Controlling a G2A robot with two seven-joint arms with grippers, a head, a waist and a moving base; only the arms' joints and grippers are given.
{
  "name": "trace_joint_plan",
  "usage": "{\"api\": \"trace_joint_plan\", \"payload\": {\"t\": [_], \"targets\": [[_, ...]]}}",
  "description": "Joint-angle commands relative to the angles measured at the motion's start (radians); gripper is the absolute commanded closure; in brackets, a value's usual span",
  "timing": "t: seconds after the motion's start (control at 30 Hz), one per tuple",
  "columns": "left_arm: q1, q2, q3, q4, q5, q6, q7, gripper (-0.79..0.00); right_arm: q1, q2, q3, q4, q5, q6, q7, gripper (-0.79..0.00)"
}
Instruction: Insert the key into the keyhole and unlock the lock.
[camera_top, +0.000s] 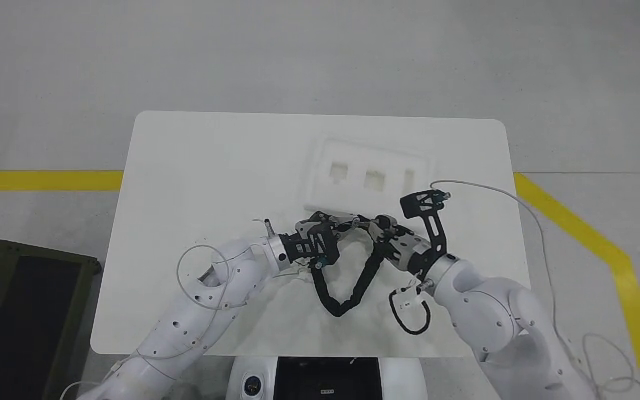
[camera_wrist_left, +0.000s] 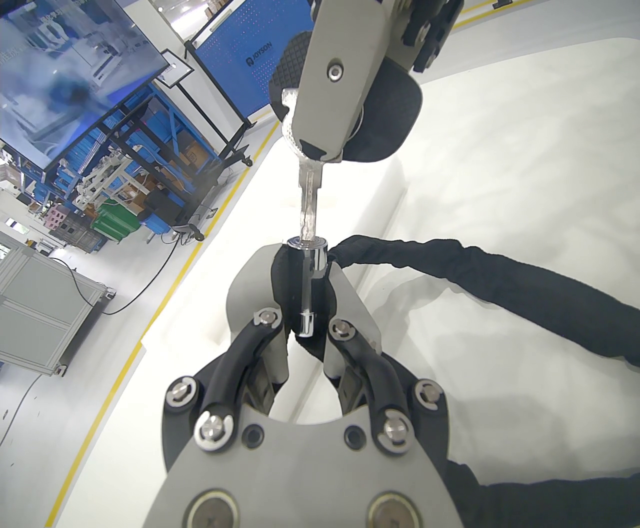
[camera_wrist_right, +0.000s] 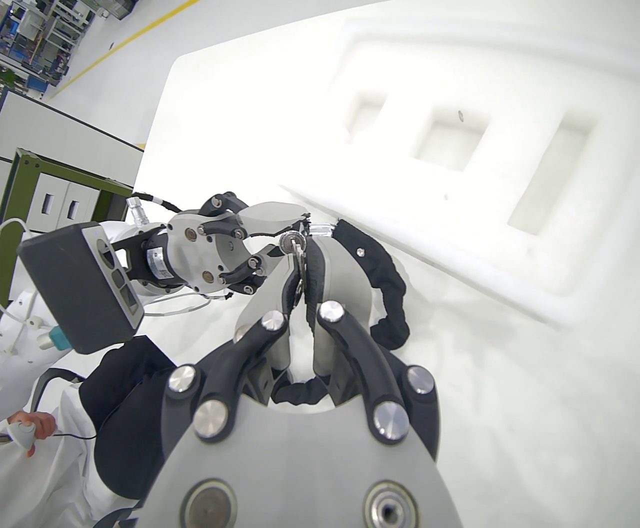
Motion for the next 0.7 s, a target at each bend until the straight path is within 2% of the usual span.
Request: {"api": "trace_joint_plan", "payload": {"t": [0.0, 0.53, 0.67], "targets": [[0.0, 0.0, 0.0, 0.0, 0.0, 0.0, 0.0, 0.0, 0.004, -0.001, -0.005, 0.002, -0.004, 0.005, 0.005, 0.0], [0.0, 0.0, 0.0, 0.0, 0.0, 0.0, 0.0, 0.0, 0.05, -0.016, -0.045, 0.032, -0.019, 0.025, 0.028, 0.0], [0.0, 0.0, 0.0, 0.0, 0.0, 0.0, 0.0, 0.0, 0.055, -0.019, -0.047, 0.038, -0.016, 0.028, 0.037, -0.212]]}}
